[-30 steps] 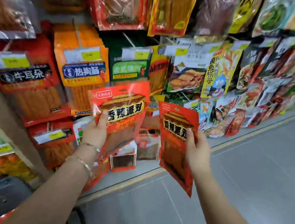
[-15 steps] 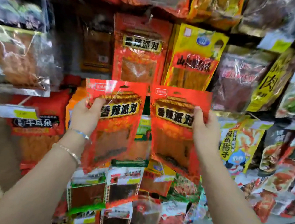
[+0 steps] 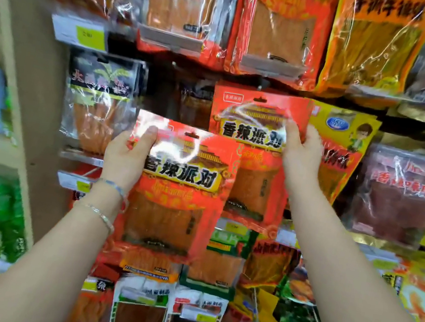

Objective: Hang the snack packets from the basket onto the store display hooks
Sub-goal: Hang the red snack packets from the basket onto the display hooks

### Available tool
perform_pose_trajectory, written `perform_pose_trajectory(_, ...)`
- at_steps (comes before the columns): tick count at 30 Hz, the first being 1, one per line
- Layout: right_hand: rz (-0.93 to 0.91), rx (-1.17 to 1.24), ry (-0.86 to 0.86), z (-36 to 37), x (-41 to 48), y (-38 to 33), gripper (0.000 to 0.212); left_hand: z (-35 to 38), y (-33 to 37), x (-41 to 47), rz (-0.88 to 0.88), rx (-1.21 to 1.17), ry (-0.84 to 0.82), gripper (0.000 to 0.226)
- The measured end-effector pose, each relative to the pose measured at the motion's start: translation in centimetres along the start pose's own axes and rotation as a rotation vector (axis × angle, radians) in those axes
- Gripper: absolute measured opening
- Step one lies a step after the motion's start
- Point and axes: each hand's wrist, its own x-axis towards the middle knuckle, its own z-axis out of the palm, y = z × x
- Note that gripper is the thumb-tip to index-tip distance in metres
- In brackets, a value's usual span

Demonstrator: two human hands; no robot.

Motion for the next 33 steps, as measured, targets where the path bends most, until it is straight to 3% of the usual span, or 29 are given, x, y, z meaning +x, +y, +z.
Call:
perform_pose_trajectory(5,0.147,0.169,0.049,2.1,2.3,0.0,0.025,0.1,1.3,0.6,0.014,-0.031,-0.014,0.029)
perform_pose_trajectory(7,0.192,0.195,0.033,2.5,2.8,0.1,0.014,0.2,1.4,0.9,0.001,-0.036,-0.013,0.035)
perform_pose_trajectory(9,0.225,0.194,0.012,2.7,2.9,0.1,0.017,0.4,1.3,1.2,-0.029,-0.049,-0.008,0.050)
perform_pose_trajectory(15,0.272,0.228,0.038,3.1,3.3,0.8,0.019,1.1,0.7,1.8,-0.031,-0.079,-0.045,0.068)
perform_pose_trajectory(20,0.220,-0.020,0.048,4.1,3.9,1.8,0.015,2.5,0.6,2.2,-0.008,-0.063,-0.023,0.066)
perform_pose_trajectory(24,0.157,-0.560,-0.199,4.4,4.2,2.5,0.032,3.6,0.9,2.5,0.022,-0.035,-0.024,0.056)
perform_pose_trajectory(26,0.130,-0.684,-0.266,4.1,3.9,2.7,0.046,4.0,0.8,2.6,0.039,-0.032,-0.029,0.062)
perform_pose_trajectory(29,0.063,-0.621,-0.208,3.5,2.3,2.3,0.058,4.3,0.8,2.8,0.004,-0.083,-0.072,0.056)
perform_pose_trajectory(33,-0.069,-0.360,-0.083,2.9,-0.6,1.1,0.053,4.9,1.4,2.8,-0.061,-0.179,-0.104,0.056)
